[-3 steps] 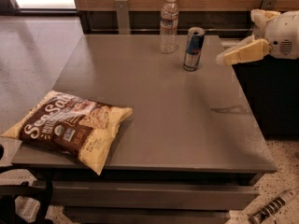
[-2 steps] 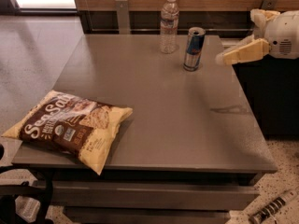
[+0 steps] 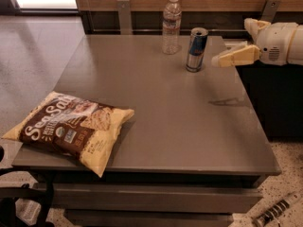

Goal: Move redbull can near brown chip bag

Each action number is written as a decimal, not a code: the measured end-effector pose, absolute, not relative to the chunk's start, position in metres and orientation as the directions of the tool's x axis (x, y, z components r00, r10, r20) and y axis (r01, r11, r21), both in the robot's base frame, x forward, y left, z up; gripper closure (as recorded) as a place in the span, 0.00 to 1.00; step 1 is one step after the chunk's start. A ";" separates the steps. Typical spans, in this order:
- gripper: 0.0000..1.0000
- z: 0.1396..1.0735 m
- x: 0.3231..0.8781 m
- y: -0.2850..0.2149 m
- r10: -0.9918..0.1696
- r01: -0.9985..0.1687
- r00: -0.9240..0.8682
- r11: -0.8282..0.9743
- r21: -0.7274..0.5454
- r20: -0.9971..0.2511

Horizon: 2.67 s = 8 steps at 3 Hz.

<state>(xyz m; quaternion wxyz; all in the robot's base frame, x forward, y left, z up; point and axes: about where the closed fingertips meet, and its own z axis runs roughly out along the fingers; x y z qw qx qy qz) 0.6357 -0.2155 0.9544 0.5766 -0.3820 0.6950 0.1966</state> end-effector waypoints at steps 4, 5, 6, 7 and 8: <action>0.00 0.895 0.710 -0.184 -0.062 -0.783 -0.077 0.621 0.022 -0.995; 0.16 0.886 0.721 -0.180 -0.030 -0.778 -0.065 0.628 0.032 -0.997; 0.41 0.885 0.723 -0.176 -0.027 -0.780 -0.064 0.625 0.033 -0.998; 0.63 0.885 0.724 -0.173 -0.026 -0.782 -0.064 0.622 0.034 -0.998; 0.86 0.885 0.724 -0.170 -0.026 -0.785 -0.064 0.618 0.034 -0.998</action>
Offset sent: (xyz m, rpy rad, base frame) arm 0.0670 0.0242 -0.0493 0.2073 0.0399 0.0340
